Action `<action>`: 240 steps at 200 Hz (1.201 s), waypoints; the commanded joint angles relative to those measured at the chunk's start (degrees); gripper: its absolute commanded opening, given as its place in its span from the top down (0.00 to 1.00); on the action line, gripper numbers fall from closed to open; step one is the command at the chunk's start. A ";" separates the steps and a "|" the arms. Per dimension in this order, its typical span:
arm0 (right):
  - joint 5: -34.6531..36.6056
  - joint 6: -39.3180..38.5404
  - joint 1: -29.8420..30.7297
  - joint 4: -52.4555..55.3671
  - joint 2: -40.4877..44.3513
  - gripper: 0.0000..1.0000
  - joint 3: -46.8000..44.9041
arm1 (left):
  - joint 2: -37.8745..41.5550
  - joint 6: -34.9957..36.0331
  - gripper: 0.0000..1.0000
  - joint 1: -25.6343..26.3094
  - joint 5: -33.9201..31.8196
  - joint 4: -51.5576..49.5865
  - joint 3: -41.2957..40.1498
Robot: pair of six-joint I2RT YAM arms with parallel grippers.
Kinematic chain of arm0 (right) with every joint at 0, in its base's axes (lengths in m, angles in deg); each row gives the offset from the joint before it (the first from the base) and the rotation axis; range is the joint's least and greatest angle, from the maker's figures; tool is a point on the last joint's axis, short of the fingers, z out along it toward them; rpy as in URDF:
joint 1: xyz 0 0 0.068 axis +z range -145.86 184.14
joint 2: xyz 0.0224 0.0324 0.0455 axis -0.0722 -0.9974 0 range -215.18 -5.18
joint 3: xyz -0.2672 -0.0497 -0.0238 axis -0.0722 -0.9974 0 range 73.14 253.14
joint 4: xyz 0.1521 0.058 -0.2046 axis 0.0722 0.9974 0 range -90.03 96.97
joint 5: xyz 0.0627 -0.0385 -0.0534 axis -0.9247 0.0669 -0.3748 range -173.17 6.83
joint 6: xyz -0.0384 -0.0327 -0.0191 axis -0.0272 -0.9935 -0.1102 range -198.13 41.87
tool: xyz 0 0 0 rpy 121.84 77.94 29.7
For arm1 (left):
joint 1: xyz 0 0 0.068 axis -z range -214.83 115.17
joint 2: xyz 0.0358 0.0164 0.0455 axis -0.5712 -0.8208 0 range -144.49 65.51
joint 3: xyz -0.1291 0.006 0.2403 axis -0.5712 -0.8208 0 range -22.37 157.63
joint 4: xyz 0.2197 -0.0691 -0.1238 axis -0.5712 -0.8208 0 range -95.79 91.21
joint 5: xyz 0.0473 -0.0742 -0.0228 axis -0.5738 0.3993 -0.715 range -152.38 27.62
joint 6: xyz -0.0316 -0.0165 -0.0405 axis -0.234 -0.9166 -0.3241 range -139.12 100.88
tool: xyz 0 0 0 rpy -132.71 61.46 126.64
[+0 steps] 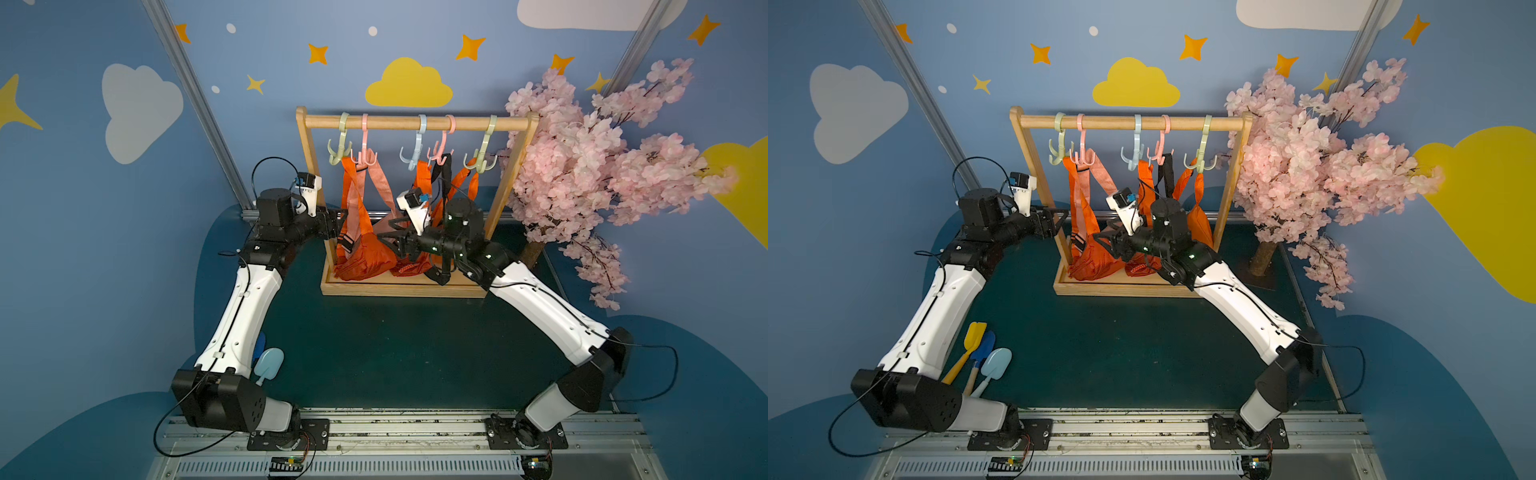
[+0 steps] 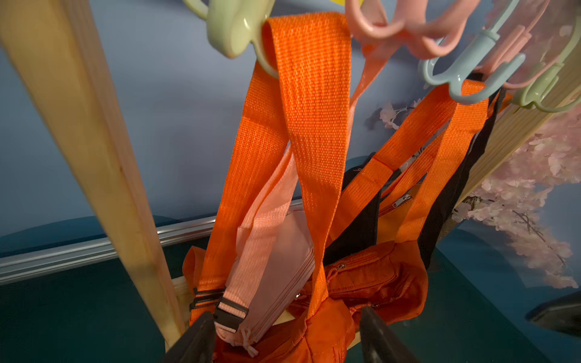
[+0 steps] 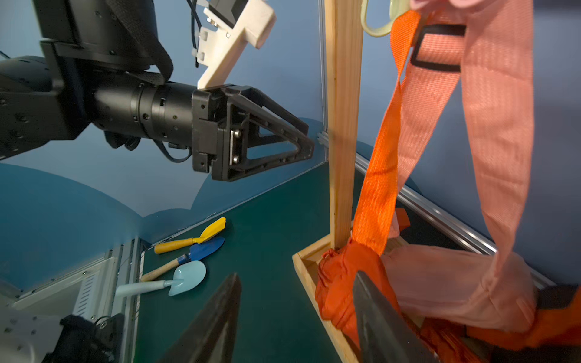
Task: Take the bag off the hook
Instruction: Pick up the bag from the hook.
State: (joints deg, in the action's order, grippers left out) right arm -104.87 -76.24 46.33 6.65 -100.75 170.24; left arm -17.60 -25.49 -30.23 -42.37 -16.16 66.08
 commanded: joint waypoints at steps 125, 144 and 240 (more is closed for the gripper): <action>22.49 -1.89 3.99 -5.25 -25.58 0.80 25.57 | -2.78 -0.13 0.28 -1.22 2.12 4.66 1.74; 22.47 -2.15 4.12 -5.00 -24.50 0.97 26.03 | -2.70 -0.18 0.28 -1.33 1.79 4.77 1.72; 20.34 -4.02 4.15 -1.71 -14.97 1.00 26.00 | -3.52 -0.61 0.29 -1.59 -0.32 7.68 1.04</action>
State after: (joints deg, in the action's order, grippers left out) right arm -83.58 -79.69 50.11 5.93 -121.91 194.54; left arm -20.22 -25.62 -31.46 -41.82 -10.80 67.45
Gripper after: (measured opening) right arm 0.047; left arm 0.715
